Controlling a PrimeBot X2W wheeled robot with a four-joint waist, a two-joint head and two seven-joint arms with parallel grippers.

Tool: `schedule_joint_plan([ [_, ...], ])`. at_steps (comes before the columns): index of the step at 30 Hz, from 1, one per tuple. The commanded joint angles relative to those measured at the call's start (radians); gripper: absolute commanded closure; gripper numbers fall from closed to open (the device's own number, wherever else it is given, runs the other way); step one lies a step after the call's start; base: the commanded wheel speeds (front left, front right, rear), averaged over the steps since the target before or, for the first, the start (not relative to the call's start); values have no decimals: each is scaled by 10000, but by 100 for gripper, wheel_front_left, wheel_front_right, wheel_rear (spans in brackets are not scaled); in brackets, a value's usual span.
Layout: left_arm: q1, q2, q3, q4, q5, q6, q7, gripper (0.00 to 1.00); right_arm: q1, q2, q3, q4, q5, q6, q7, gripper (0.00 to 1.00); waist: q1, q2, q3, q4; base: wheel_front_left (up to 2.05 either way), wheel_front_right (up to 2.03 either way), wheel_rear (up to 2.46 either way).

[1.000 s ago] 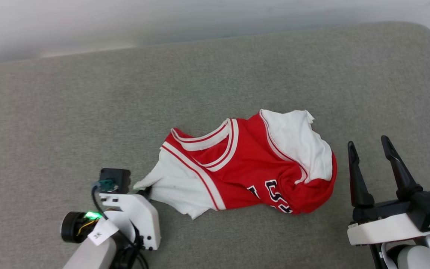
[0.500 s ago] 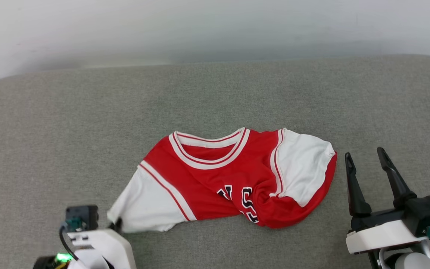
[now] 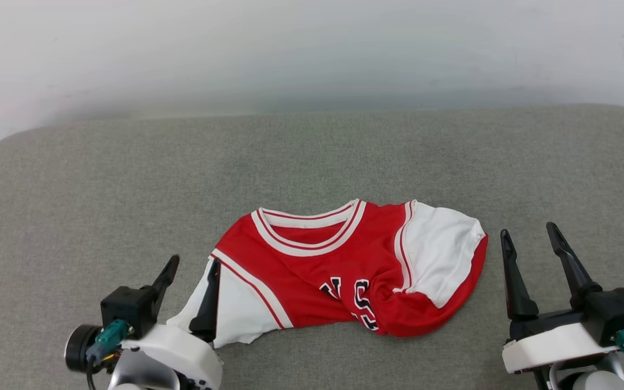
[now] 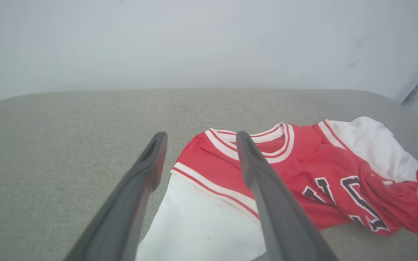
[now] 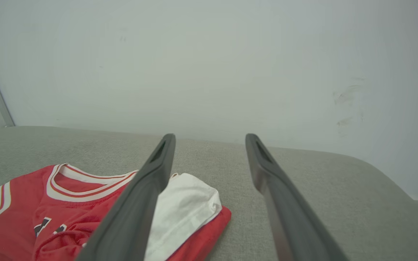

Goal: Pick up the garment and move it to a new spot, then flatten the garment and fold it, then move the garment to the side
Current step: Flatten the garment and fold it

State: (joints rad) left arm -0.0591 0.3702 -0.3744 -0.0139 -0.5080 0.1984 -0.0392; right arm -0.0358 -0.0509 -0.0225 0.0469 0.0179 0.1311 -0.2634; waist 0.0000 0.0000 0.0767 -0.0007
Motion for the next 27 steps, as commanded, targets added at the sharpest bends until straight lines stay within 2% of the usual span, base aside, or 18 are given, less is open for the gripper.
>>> schedule_joint_plan([
  [1, -169, -36, -113, 5, 207, -387, -804, 0, 136, 13, 13, 18, -25, -5, -20, 0, 0, 0, -148, -40, 0, 0, 0],
  [3, -207, -169, -54, 48, 304, -521, -1563, 0, 179, 13, 15, 14, -42, -5, -20, 0, 0, 0, -227, -60, 0, 0, 0],
  [6, -187, -333, -22, 82, 485, -694, -2065, 0, 182, 13, -11, -11, -116, -5, -3, 0, 0, 0, -285, -91, 0, 0, 0],
  [13, -97, -671, 54, 181, 847, -893, -2258, 0, 414, 12, -209, -145, -553, -7, 1109, 0, 0, 0, -250, 16, 0, 0, 0],
  [17, -236, -861, 120, 218, 1057, -1035, -2276, 0, 255, 16, -97, -80, -806, -7, 3292, 0, 0, 0, -104, 170, 0, 0, 0],
  [19, -310, -938, 188, 198, 1164, -1141, -2278, 0, 11, -85, 169, -102, -576, -5, 4610, 0, 0, 0, 14, 264, 0, 0, 0],
  [23, -373, -1195, 364, 203, 1349, -1350, -2259, 0, -532, -823, 591, -160, 138, -7, 7310, 0, 0, 0, 291, 499, 0, 0, 0],
  [27, -537, -1424, 490, 286, 1527, -1566, -2261, 0, -1118, -1652, 768, -85, 638, -5, 9452, 0, 0, 0, 591, 876, 0, 0, 0],
])
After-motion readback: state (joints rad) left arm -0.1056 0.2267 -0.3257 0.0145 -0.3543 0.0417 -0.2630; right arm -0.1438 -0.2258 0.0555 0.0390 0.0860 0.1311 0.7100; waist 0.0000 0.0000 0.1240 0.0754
